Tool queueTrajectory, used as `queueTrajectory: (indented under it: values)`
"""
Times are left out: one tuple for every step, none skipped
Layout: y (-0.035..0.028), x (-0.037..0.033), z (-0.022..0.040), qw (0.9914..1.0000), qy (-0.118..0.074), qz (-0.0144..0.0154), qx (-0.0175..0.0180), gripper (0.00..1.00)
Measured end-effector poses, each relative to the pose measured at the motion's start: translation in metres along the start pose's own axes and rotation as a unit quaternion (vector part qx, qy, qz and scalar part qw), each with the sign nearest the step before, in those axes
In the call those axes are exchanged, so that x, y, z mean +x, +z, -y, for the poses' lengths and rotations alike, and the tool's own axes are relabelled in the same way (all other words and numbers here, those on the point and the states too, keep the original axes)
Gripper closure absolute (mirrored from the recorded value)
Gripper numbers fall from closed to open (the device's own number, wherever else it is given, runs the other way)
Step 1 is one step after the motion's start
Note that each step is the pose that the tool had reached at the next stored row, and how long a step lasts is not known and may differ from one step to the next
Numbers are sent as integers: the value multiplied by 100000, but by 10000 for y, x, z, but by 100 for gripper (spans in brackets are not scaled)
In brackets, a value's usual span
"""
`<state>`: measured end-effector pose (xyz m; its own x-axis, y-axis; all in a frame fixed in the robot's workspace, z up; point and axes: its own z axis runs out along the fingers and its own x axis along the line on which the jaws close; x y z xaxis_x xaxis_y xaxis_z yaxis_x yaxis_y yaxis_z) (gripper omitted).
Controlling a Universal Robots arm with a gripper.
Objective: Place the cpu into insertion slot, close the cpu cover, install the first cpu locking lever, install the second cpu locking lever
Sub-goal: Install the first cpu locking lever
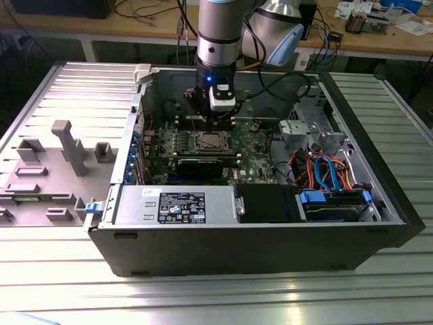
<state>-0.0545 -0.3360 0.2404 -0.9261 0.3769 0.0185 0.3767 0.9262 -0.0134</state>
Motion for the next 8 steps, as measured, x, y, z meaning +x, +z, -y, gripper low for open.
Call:
queueTrajectory:
  values:
    - [0,0,0,100000,-276,4,7,89]
    - [0,0,0,99999,-472,5,9,89]
    - [0,0,0,99995,-958,11,16,89]
    - [0,0,0,99991,-1344,17,24,89]
    - [0,0,0,99986,-1654,20,32,89]
    - [0,0,0,99983,-1869,23,34,89]
    - [0,0,0,99979,-2063,26,38,89]
    - [0,0,0,99975,-2252,31,44,89]
